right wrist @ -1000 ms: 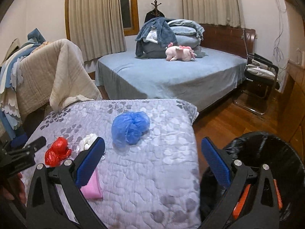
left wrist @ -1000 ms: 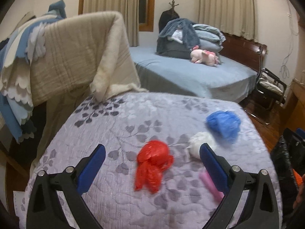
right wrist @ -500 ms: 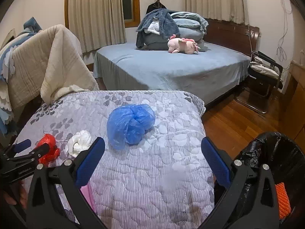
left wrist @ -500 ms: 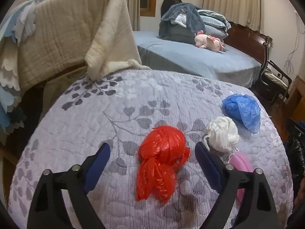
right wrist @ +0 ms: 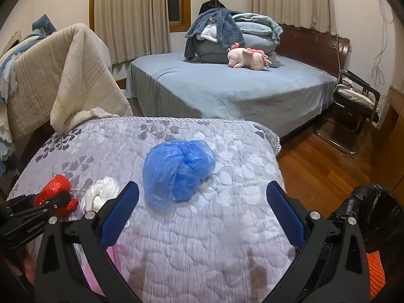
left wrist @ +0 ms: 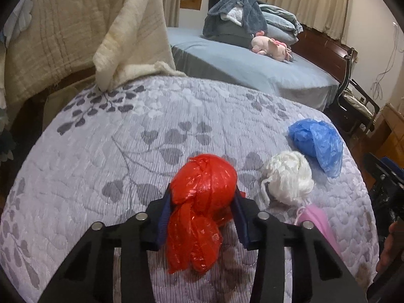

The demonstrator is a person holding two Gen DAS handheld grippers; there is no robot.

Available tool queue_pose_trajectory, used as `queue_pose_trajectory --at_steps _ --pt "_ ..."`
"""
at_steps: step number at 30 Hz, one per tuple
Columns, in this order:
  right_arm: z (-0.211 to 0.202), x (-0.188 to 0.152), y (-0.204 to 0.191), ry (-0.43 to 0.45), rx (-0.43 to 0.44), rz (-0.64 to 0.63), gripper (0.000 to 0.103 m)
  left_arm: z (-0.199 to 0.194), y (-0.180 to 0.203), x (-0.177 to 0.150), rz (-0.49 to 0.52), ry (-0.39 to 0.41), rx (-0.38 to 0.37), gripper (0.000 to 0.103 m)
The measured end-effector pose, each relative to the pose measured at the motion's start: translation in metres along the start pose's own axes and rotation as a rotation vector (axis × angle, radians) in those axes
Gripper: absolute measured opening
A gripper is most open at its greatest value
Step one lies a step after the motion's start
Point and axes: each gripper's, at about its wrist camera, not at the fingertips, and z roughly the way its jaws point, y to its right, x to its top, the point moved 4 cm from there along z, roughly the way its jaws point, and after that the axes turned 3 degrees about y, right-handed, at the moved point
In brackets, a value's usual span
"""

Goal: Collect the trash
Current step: 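Lift the red bag with the left tool while the right tool grasps the blue plastic bag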

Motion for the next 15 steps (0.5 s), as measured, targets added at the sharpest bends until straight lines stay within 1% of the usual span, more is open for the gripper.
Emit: queue_pose_trajectory --at_steps 3,6,15 --pt "0.01 0.006 -0.004 -0.001 0.008 0.002 0.098 -0.006 0.004 0.011 0.015 0.038 0.001 0.042" --pt "0.02 0.011 -0.008 -0.005 0.012 0.006 0.098 -0.006 0.004 0.022 0.02 0.06 0.012 0.042" --pt "0.05 0.02 -0.016 -0.024 0.006 -0.008 0.098 -0.001 -0.006 0.042 -0.002 0.087 0.046 0.042"
